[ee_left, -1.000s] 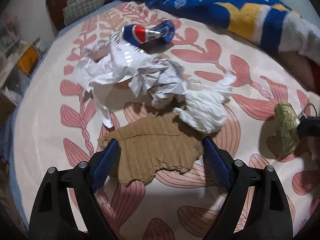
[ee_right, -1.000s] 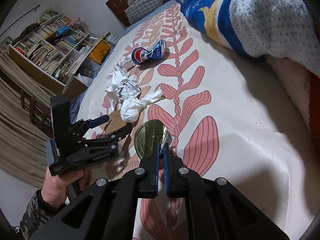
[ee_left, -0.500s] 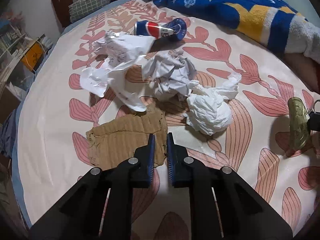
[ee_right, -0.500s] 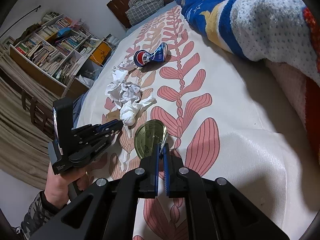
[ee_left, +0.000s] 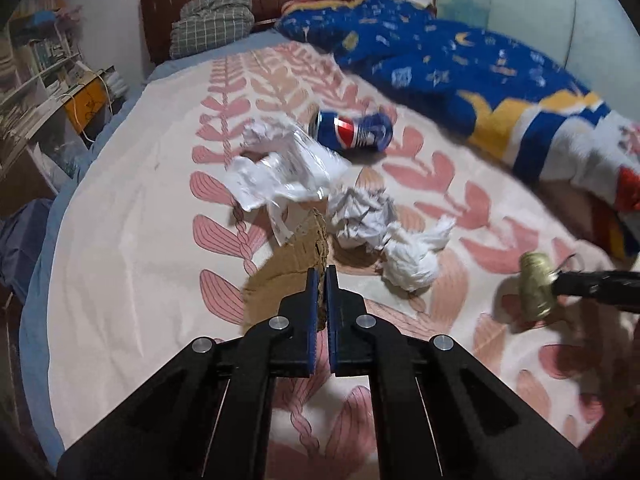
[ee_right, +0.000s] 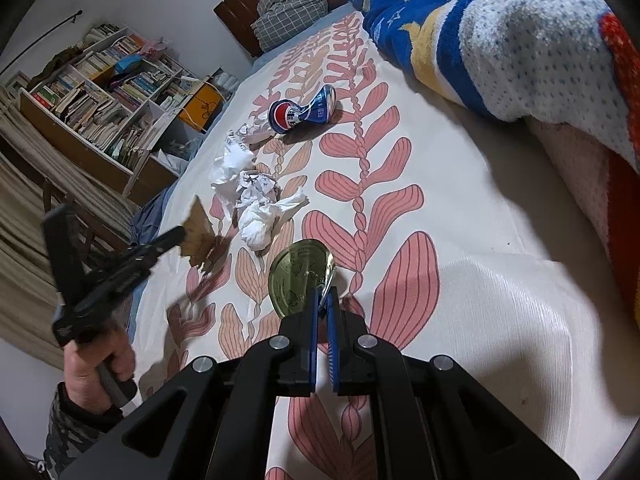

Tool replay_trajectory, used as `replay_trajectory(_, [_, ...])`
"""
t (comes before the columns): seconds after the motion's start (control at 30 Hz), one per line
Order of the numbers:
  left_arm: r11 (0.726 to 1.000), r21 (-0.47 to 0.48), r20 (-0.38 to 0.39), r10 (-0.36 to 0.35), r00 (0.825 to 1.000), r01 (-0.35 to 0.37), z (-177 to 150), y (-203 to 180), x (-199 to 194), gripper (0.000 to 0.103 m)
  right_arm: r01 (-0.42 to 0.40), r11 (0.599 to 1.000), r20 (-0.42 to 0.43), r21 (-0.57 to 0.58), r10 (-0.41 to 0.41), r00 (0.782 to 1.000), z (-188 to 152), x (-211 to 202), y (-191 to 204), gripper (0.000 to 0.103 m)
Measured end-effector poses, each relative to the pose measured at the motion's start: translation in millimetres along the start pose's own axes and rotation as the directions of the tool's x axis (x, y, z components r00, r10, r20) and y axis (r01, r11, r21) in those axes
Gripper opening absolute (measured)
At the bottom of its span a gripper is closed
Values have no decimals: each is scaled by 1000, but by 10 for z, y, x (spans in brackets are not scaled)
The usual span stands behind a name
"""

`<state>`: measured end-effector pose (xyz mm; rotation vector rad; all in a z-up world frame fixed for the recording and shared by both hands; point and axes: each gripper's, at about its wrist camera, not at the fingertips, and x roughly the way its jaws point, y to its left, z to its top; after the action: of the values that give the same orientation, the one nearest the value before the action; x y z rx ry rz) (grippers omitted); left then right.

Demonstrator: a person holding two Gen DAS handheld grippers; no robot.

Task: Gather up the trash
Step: 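Close the left tool on the cardboard piece and lift it, then carry the gold lid and cardboard in both tools over the orange basket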

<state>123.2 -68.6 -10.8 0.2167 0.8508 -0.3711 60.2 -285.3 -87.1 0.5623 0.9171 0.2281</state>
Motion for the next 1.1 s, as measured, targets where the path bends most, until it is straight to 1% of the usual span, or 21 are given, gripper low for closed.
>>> replay_trajectory(0.17, [999, -34, 57, -32, 998, 34, 42, 19, -298, 3, -9, 1000, 4, -15, 9, 1000, -3, -67, 51, 6])
replay_trajectory(0.33, [995, -67, 80, -66, 995, 72, 52, -41, -582, 3, -20, 999, 16, -35, 20, 1000, 10, -258, 133, 6])
replay_trajectory(0.43, [991, -88, 72, -96, 993, 102, 19, -128, -724, 3, -22, 999, 28, -50, 23, 999, 6, -442, 208, 6])
replay_trajectory(0.57, [985, -106, 62, -127, 990, 134, -35, -334, -914, 3, -6, 997, 53, -81, 11, 999, -19, -880, 312, 6])
replay_trajectory(0.63, [982, -107, 56, -151, 987, 157, -52, -505, -1005, 3, 10, 995, 74, -97, -3, 997, -56, -1202, 349, 6])
replay_trajectory(0.67, [980, -104, 55, -165, 985, 170, -60, -623, -1058, 3, 13, 995, 80, -101, -5, 997, -70, -1297, 353, 6])
replay_trajectory(0.77, [974, -93, 44, -205, 978, 209, -69, -927, -1172, 3, 49, 992, 102, -120, -37, 994, -194, -1761, 346, 6])
replay_trajectory(0.87, [971, -72, 24, -227, 974, 228, -78, -1214, -1255, 3, 79, 990, 115, -120, -65, 991, -333, -2131, 278, 6])
replay_trajectory(0.93, [965, -49, 4, -258, 966, 257, -88, -1492, -1320, 3, 104, 988, 124, -114, -90, 988, -445, -2419, 206, 6])
replay_trajectory(0.97, [963, -39, -1, -269, 963, 268, -97, -1595, -1350, 3, 124, 987, 130, -105, -110, 985, -535, -2627, 136, 6])
replay_trajectory(1.03, [951, -3, -30, -308, 951, 308, -130, -1972, -1401, 3, 150, 984, 136, -95, -137, 981, -637, -2847, 51, 6])
replay_trajectory(1.07, [945, 16, -42, -327, 944, 328, -160, -2149, -1426, 3, 180, 980, 142, -83, -167, 976, -739, -3060, -51, 6])
replay_trajectory(1.1, [936, 37, -54, -348, 936, 351, -189, -2329, -1445, 3, 196, 978, 143, -75, -184, 973, -801, -3174, -113, 6])
